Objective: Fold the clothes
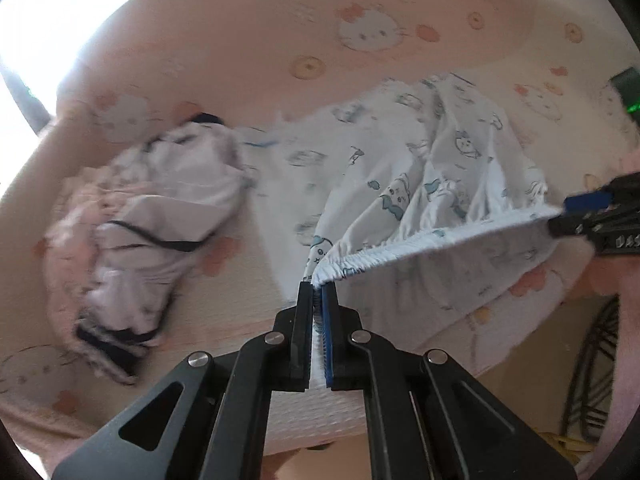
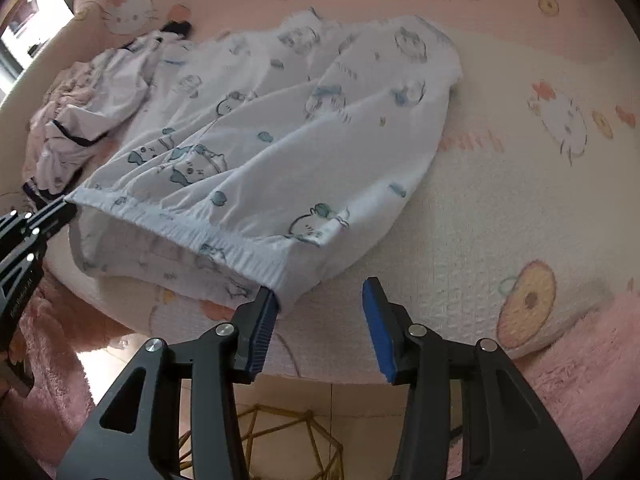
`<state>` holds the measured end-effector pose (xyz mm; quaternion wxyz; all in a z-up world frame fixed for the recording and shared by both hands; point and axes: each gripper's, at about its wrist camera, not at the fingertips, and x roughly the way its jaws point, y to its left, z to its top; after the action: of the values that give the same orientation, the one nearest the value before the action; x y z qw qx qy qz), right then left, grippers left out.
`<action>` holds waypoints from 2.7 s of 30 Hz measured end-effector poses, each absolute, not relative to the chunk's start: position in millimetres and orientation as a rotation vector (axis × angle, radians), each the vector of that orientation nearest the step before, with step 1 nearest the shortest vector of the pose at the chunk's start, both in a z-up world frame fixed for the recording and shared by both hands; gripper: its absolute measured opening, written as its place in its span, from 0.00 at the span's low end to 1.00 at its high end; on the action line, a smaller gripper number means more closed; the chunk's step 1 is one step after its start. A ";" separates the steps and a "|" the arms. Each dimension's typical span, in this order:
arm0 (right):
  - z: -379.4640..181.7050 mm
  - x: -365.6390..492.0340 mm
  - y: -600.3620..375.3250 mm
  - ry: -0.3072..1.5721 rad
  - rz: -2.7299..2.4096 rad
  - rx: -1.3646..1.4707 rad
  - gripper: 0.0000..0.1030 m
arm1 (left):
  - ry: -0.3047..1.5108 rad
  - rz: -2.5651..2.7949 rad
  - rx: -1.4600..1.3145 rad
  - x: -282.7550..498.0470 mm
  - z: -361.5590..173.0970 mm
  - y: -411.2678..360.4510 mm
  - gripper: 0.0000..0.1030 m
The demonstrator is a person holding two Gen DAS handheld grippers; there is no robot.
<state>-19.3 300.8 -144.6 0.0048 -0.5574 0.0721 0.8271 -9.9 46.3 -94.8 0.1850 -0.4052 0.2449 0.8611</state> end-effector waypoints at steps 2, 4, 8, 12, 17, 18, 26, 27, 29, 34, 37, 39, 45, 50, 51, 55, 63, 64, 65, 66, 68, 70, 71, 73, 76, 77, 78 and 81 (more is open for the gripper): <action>-139.0 -16.8 298.2 0.180 2.601 -1.716 0.44 | 0.742 2.394 -1.175 -6.7 -102.3 46.3 0.04; -143.5 -14.2 298.0 0.163 2.559 -1.755 0.45 | 0.811 2.310 -1.250 -5.3 -123.9 54.5 0.04; -167.9 -11.1 304.7 0.223 2.422 -1.935 0.48 | 0.976 2.189 -1.319 4.4 -155.9 69.8 0.04; -144.1 0.7 313.9 0.363 2.544 -1.874 0.50 | 0.572 2.128 -1.456 -11.4 -136.6 41.3 0.09; -120.9 11.8 338.2 0.722 2.679 -1.738 0.51 | -0.063 2.089 -1.494 -42.8 -113.8 -17.0 0.39; -120.7 10.4 341.1 0.741 2.672 -1.708 0.51 | -0.118 2.101 -1.491 -48.6 -112.9 -23.8 0.40; -173.9 -7.9 325.2 0.563 2.414 -1.893 0.49 | -0.019 2.178 -1.699 -55.9 -149.0 -15.9 0.39; -173.2 -7.0 322.5 0.522 2.411 -1.900 0.49 | 0.029 2.189 -1.729 -56.1 -154.0 -13.7 0.37; -173.4 -3.2 322.2 0.482 2.394 -1.901 0.49 | 0.037 2.205 -1.733 -54.7 -150.8 -17.4 0.37; -169.6 6.8 334.3 0.538 2.367 -1.846 0.48 | -0.133 2.131 -1.727 -54.3 -148.9 -29.7 0.37; -165.8 5.2 340.4 0.760 2.440 -1.814 0.48 | -0.235 2.094 -1.696 -57.7 -147.1 -31.0 0.37; -171.6 2.2 338.2 0.804 2.440 -1.836 0.49 | -0.227 2.099 -1.717 -64.2 -153.4 -28.4 0.37; -171.7 -13.1 304.6 0.409 2.446 -1.895 0.10 | -0.081 2.091 -1.720 -57.4 -159.7 0.5 0.32; -165.4 -9.8 286.1 0.212 2.481 -1.877 0.07 | -0.072 2.134 -1.662 -46.9 -149.8 2.2 0.15; -165.9 -7.9 290.2 0.168 2.446 -1.863 0.06 | -0.070 2.146 -1.652 -44.5 -146.5 -0.1 0.15; -168.4 3.1 324.7 0.358 2.369 -1.850 0.06 | -0.134 2.133 -1.647 -39.0 -140.3 -8.8 0.16; -168.4 18.6 355.1 1.051 2.435 -1.806 0.47 | -0.429 2.096 -1.665 -57.3 -146.9 -39.9 0.30; -170.6 14.6 355.0 1.061 2.421 -1.822 0.47 | -0.451 2.086 -1.670 -57.9 -147.3 -44.3 0.30; -172.9 10.6 354.9 1.070 2.408 -1.838 0.47 | -0.473 2.076 -1.675 -58.4 -147.7 -48.6 0.30; -175.4 7.0 355.2 1.080 2.395 -1.854 0.50 | -0.508 2.067 -1.691 -59.4 -152.4 -50.1 0.30; -183.8 2.4 354.4 1.115 2.379 -1.892 0.51 | -0.626 1.998 -1.749 -58.8 -165.2 -53.7 0.31; -180.5 6.9 355.7 1.115 2.379 -1.915 0.53 | -0.679 1.949 -1.781 -59.1 -175.9 -49.7 0.31; -180.3 6.9 354.3 1.089 2.390 -1.914 0.55 | -0.668 1.948 -1.781 -60.4 -177.3 -47.0 0.31; -184.4 5.7 350.1 1.056 2.401 -1.903 0.55 | -0.617 1.948 -1.772 -61.5 -175.1 -44.2 0.31; -180.0 8.3 360.5 1.153 2.390 -1.802 0.54 | -0.581 1.976 -1.767 -59.1 -171.2 -43.0 0.31; -178.0 9.8 364.7 1.183 2.388 -1.768 0.54 | -0.572 2.011 -1.769 -58.7 -168.4 -47.2 0.31; -179.2 10.2 366.9 1.194 2.380 -1.777 0.54 | -0.563 2.046 -1.771 -58.2 -165.7 -51.5 0.31; -189.0 10.0 366.0 1.186 2.338 -1.824 0.54 | -0.601 2.107 -1.768 -60.2 -161.2 -65.3 0.34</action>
<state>10.0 366.0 -189.0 -0.0259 -0.5710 0.3712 0.7318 -60.2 -65.3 -161.2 0.1625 -0.6195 -0.2107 0.7385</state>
